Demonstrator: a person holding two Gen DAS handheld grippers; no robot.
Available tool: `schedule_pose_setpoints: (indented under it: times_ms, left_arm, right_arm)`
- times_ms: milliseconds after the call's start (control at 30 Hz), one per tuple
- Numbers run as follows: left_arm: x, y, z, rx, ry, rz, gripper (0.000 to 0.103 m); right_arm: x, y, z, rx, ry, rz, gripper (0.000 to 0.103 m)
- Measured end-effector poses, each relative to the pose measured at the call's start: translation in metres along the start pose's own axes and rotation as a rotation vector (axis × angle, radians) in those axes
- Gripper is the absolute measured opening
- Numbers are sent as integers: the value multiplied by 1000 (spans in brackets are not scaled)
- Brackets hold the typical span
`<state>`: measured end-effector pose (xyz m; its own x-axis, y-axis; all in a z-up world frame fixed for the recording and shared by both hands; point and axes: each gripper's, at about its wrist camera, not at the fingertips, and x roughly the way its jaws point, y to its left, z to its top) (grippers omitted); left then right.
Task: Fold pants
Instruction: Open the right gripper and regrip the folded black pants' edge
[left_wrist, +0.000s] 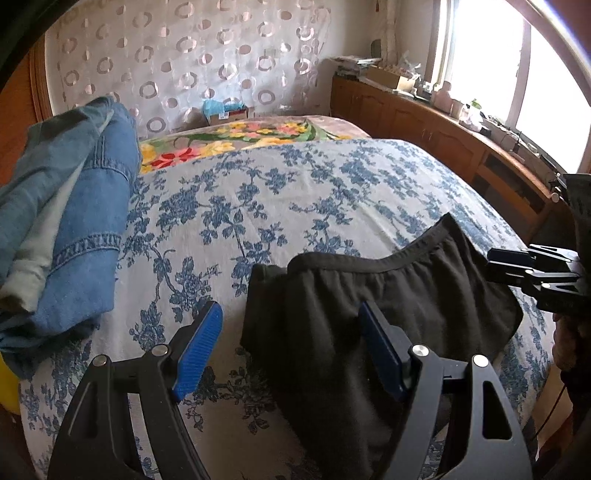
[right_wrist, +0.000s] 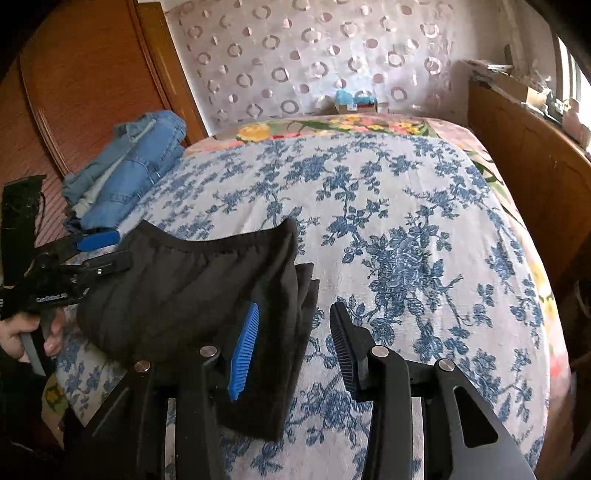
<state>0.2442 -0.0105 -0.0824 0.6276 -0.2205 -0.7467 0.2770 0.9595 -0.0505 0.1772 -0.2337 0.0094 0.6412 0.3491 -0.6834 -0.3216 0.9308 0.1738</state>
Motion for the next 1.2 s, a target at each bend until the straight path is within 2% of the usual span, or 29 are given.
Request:
schedule_pose_setpoints:
  times_ms: [167,500,700,833,900,967,1067,1200]
  left_arm:
    - [5,2,-3,-5,15,3,77]
    - [14,7,-5,-34,36,-15,77]
    - [15,12,-5,-68,37,-72,75]
    - [15,10,-5,-70,35,-110,51]
    - [15,9,-5,-70,36,-136,39]
    - [14,8,-4,-69,37,-158,25]
    - [9,6,-3,-65,22,-162,15]
    - [-10,2,3,-54,-28,-168,14]
  right_arm:
    - [12,0,4,-6,31,-9,42]
    - [19,7,8,-41,18,-4,42]
    - [23,9,8,-55,20,9,41]
    - [25,9,7,-63,20,17,32]
    - [25,8,8,-58,22,23,22]
    - [26,6,8,-51,26,45,16]
    - [25,6,8,-53,20,52,10]
    - [15,9,10,-49,-19,70,6]
